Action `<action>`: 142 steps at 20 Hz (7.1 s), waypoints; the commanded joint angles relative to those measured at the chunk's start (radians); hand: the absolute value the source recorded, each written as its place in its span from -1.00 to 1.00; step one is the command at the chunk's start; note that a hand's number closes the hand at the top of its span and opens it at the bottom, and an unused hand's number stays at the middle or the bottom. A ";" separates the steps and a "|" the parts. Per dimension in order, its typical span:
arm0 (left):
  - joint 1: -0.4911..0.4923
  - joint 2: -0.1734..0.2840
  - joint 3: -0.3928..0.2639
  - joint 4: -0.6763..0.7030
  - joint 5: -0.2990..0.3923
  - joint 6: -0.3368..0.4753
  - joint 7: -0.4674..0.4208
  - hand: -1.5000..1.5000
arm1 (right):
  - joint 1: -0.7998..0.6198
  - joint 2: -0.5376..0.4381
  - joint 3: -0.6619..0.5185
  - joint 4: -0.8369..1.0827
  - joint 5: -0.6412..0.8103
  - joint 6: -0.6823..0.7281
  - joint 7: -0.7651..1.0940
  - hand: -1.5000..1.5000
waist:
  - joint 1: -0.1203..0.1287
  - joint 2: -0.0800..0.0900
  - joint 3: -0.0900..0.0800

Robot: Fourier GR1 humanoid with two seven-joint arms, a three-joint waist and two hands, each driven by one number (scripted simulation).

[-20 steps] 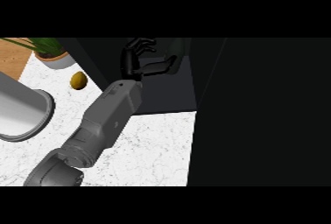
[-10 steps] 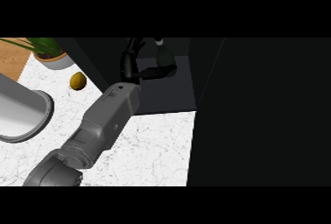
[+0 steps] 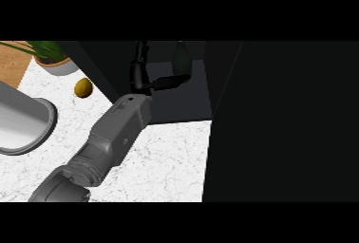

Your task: Pick up the wine, place it into the cabinet and close the cabinet

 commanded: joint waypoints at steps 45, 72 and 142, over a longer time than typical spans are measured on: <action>0.372 -0.001 -0.442 -0.412 0.320 -0.137 -0.003 -1.00 | -0.022 0.004 0.060 -0.060 0.035 -0.081 0.099 -1.00 | 0.051 -0.033 -0.003; 1.067 0.185 -0.866 -1.591 0.127 0.321 0.196 -1.00 | 0.080 -0.026 -0.020 -0.040 -0.028 -0.016 -0.002 -1.00 | 0.080 -0.027 -0.002; 1.432 0.734 -0.176 -1.907 0.549 -0.393 0.379 -1.00 | -0.562 0.006 0.734 0.305 0.092 -0.659 0.173 1.00 | 0.130 -0.023 -0.007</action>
